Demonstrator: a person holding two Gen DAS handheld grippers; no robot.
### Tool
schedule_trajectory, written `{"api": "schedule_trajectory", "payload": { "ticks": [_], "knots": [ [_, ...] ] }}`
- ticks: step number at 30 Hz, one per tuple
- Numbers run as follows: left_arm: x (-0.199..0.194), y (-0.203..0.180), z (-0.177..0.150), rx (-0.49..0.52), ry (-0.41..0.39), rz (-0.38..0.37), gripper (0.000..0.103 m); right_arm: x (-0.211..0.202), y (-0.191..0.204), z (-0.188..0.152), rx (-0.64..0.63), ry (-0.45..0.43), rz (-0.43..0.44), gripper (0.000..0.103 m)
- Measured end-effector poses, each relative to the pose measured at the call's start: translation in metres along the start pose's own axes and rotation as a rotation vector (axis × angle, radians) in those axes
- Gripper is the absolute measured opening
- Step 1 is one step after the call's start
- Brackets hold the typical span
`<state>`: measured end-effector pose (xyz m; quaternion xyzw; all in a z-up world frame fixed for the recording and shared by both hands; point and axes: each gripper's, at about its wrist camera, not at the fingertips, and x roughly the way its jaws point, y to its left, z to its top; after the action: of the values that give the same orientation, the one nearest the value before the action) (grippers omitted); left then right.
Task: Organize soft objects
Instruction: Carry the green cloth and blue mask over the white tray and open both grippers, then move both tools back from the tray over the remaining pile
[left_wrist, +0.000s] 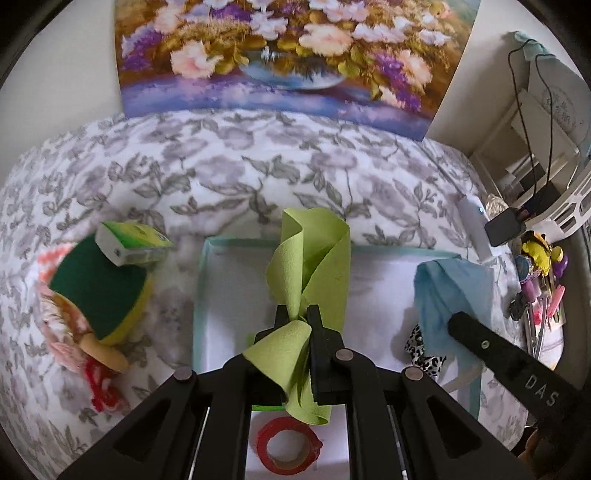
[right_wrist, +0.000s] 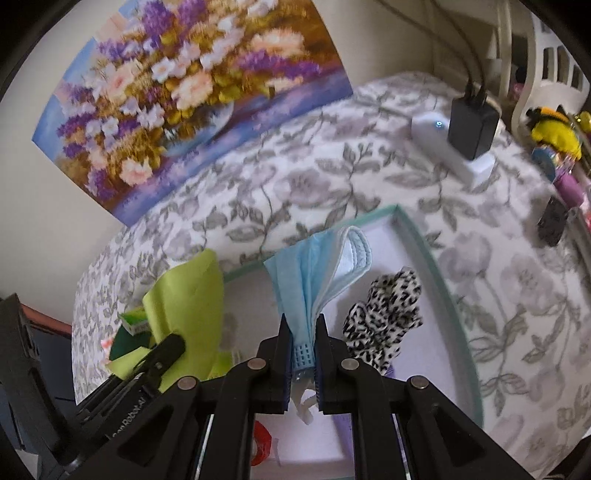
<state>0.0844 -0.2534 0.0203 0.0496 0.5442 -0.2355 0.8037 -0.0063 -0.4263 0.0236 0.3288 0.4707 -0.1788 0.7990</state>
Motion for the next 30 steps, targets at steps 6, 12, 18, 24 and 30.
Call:
{"api": "schedule_trajectory", "payload": {
  "ticks": [6, 12, 18, 24, 30],
  "knots": [
    [0.013, 0.002, -0.003, -0.013, 0.019, -0.008, 0.009, 0.011, 0.005, -0.005, -0.017, 0.022, -0.013, 0.011],
    [0.019, 0.006, -0.002, -0.038, 0.059, -0.01, 0.06, 0.019, 0.005, -0.007, -0.025, 0.051, -0.029, 0.013],
    [0.002, 0.015, 0.005, -0.058, 0.024, 0.014, 0.077, 0.011, 0.01, -0.004, -0.051, 0.043, -0.043, 0.039],
    [-0.01, 0.026, 0.01, -0.072, -0.013, 0.084, 0.093, 0.004, 0.018, -0.003, -0.1, 0.028, -0.081, 0.07],
    [-0.007, 0.036, 0.008, -0.076, -0.007, 0.168, 0.099, 0.006, 0.019, -0.004, -0.114, 0.036, -0.094, 0.101]
  ]
}}
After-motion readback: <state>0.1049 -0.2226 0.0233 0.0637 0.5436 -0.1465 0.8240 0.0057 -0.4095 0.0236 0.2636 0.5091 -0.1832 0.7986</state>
